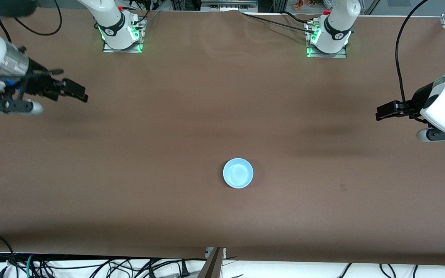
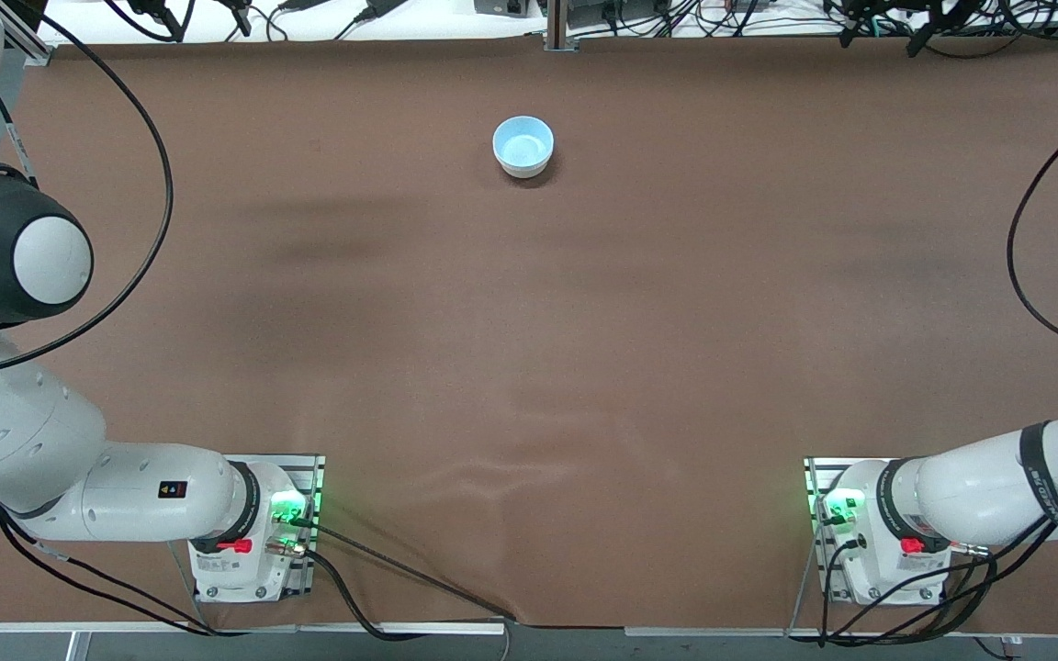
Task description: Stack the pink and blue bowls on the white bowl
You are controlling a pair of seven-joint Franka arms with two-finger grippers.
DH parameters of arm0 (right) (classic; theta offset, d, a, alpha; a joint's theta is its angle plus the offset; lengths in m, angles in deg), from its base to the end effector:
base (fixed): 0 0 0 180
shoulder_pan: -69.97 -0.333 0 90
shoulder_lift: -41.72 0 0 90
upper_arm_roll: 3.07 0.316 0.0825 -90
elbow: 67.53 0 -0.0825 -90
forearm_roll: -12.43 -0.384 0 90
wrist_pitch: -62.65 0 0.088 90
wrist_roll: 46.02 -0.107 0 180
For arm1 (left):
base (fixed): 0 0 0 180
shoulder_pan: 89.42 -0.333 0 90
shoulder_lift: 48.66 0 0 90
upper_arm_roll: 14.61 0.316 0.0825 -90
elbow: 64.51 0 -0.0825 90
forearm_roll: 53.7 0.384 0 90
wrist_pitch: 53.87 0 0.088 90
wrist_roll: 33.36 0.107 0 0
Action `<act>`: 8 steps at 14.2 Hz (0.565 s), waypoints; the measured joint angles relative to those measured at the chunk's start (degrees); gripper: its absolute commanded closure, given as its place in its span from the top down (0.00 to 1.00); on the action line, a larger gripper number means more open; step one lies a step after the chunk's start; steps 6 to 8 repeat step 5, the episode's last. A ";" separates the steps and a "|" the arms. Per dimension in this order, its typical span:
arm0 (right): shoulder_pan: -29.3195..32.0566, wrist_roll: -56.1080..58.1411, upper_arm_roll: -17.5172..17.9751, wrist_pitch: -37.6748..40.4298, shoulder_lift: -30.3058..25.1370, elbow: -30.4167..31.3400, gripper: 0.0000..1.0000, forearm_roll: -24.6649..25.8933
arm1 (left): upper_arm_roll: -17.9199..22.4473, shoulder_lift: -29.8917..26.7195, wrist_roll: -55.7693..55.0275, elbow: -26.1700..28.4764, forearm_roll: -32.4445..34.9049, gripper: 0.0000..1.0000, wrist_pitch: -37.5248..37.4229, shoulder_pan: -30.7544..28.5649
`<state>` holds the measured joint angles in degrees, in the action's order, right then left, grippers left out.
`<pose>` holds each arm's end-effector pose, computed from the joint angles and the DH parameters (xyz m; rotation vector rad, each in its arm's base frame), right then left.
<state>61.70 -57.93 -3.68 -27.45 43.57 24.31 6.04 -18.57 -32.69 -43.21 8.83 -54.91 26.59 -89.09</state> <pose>0.5557 0.0868 0.5921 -3.0380 0.1184 0.1226 0.6181 -0.0425 0.5824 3.1073 0.1498 -0.2456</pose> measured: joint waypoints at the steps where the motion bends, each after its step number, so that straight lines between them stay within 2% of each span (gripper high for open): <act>1: -0.08 1.00 0.01 -0.10 -1.11 0.90 1.00 0.97 | 0.00 0.00 0.00 0.00 0.00 1.00 0.00 0.01; 8: -0.10 5.93 -0.03 -0.71 -1.48 1.17 1.00 2.61 | 0.00 0.00 0.00 0.00 0.00 1.00 0.00 0.17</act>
